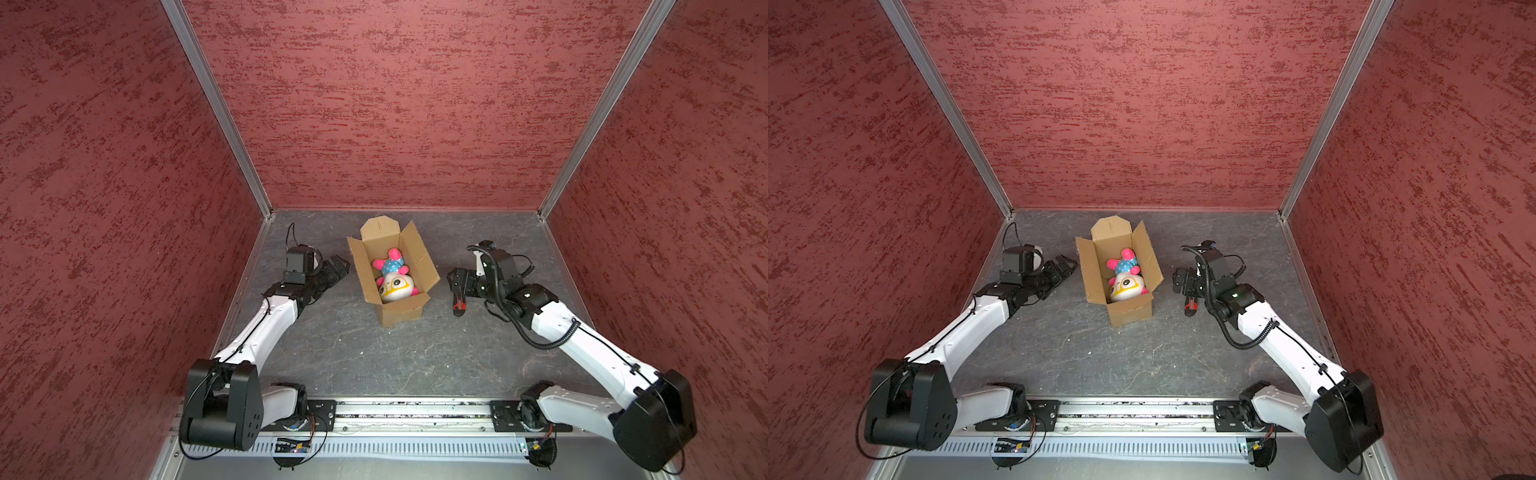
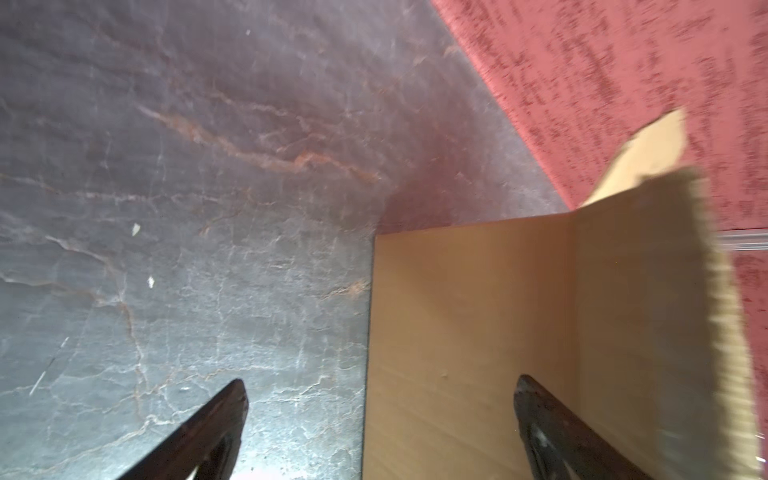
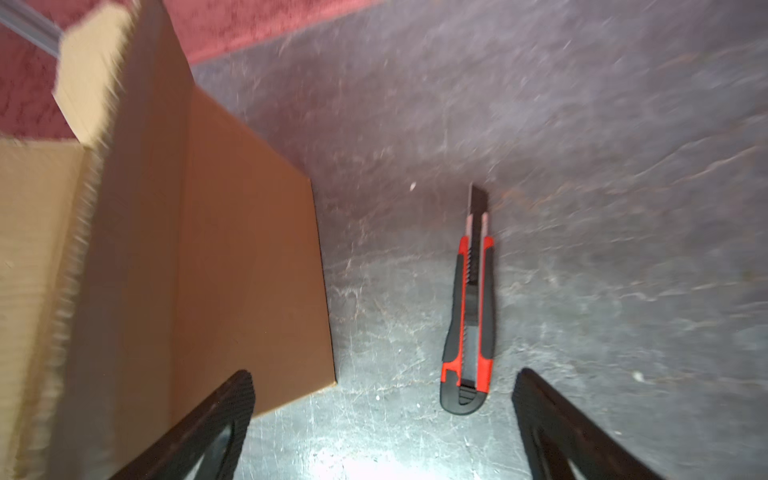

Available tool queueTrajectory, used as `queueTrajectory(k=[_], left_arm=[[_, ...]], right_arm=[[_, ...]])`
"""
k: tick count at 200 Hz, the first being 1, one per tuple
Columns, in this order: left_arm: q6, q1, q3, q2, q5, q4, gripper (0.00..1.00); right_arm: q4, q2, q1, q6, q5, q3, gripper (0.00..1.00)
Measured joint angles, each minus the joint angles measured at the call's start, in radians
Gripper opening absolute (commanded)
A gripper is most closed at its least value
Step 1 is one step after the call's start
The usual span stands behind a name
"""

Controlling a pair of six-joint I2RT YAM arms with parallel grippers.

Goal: Unpack the express box

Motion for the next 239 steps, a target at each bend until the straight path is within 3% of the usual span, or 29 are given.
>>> queueTrajectory(k=[28,82,162,239], left_arm=[[0.001,0.002,0.015,-0.027,0.003,-0.008,1.0],[0.017,0.002,0.038,-0.077,0.002,-0.047,1.0],[0.018,0.002,0.056,-0.143,0.0,-0.064,1.0],[0.014,-0.022,0.056,-0.166,0.017,-0.064,1.0]], right_arm=[[-0.075,-0.002,-0.003,-0.003,0.057,0.141,0.99],[-0.203,0.08,-0.005,-0.06,0.048,0.466,0.99],[-0.483,0.412,0.012,-0.111,-0.054,0.968,0.99],[-0.745,0.674,0.166,-0.123,-0.058,1.433,0.99]])
